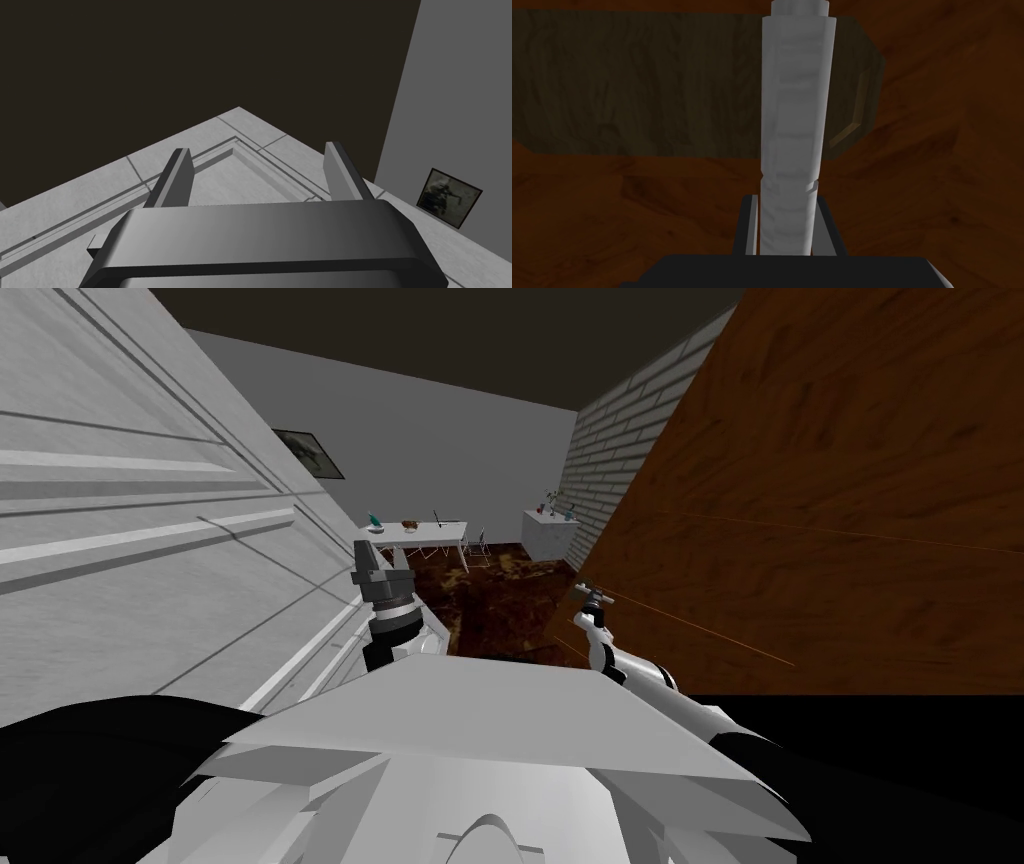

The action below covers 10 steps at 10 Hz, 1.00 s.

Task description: Push the door open

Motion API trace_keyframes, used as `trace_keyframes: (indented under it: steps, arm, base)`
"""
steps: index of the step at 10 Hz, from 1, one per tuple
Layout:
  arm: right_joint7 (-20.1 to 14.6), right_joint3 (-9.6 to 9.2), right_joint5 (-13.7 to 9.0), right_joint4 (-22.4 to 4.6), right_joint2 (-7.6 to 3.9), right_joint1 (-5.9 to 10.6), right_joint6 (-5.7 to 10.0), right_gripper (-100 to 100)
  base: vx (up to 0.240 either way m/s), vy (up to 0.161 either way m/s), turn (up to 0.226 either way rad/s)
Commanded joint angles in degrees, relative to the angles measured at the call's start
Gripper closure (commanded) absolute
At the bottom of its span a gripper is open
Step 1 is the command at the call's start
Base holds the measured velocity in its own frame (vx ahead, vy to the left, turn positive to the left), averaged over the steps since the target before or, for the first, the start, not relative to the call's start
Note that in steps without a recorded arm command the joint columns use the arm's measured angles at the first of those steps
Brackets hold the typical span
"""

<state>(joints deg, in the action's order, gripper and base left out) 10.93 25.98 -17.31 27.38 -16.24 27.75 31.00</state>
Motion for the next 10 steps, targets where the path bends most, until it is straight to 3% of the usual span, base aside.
trace_keyframes:
  steps: [1,2,5,10]
  arm:
    - [1.44,1.44,-0.45,2.86,0.56,-1.96,-1.97,100]
    - [1.44,1.44,-0.45,2.49,0.56,-1.96,-1.97,100]
    - [1.88,2.63,-0.95,5.35,-0.04,-2.21,-1.82,100]
    - [2.74,4.95,-1.93,3.99,-1.23,-2.70,-1.53,100]
  base:
    - [0.163,0.027,-0.048]
    - [0.065,-0.010,0.004]
    - [0.081,0.017,-0.027]
    - [0.162,0.044,-0.056]
